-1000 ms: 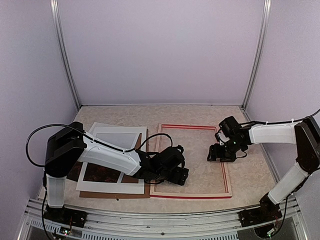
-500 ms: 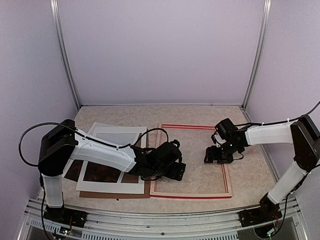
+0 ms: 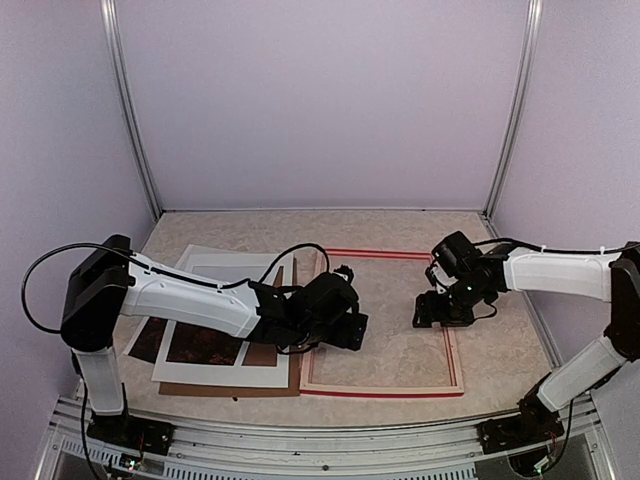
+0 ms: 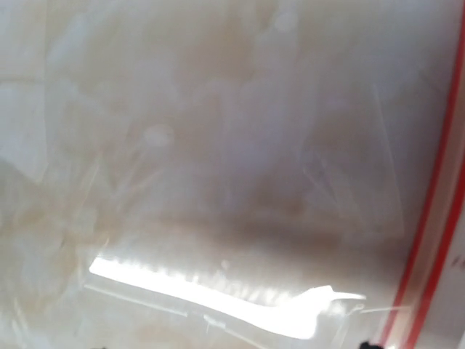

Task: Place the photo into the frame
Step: Press the glass panel into the frame body.

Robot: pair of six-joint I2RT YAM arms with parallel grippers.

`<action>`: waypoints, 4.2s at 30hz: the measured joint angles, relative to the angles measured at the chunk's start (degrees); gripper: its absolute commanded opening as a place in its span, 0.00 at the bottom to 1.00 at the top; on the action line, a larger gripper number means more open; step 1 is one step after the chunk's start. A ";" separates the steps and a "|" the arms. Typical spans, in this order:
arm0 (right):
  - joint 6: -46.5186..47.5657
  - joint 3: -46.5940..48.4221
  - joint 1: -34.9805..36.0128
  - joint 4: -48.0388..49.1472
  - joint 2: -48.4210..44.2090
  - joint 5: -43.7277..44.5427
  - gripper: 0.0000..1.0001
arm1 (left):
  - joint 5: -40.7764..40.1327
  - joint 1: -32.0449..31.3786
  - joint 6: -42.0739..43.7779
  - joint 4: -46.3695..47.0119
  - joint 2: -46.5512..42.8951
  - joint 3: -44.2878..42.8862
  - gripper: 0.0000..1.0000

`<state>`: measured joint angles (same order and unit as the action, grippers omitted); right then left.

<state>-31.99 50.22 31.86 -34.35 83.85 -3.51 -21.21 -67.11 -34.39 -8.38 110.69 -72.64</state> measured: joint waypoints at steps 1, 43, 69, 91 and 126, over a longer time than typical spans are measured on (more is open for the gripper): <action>-0.37 -0.13 0.66 -0.57 -0.33 0.00 0.73 | -0.24 0.09 0.00 -0.24 -0.07 0.00 0.93; -0.66 10.34 -1.03 -1.73 3.58 6.14 0.79 | -4.02 3.54 0.22 -4.09 -4.20 2.49 0.93; 10.78 39.39 -12.17 7.06 37.05 6.03 0.80 | -5.42 4.20 2.38 -6.25 -6.12 2.86 0.98; 12.46 39.52 -14.40 8.35 39.19 6.14 0.79 | -6.45 4.20 2.97 -7.58 -6.01 2.10 0.98; 12.20 42.25 -14.56 7.32 38.21 6.80 0.79 | -6.21 5.33 2.25 -7.72 -5.16 2.86 0.98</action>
<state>-19.79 92.47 17.30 -27.03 122.06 3.29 -27.42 -61.78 -32.14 -16.10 105.54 -69.78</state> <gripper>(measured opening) 0.788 0.980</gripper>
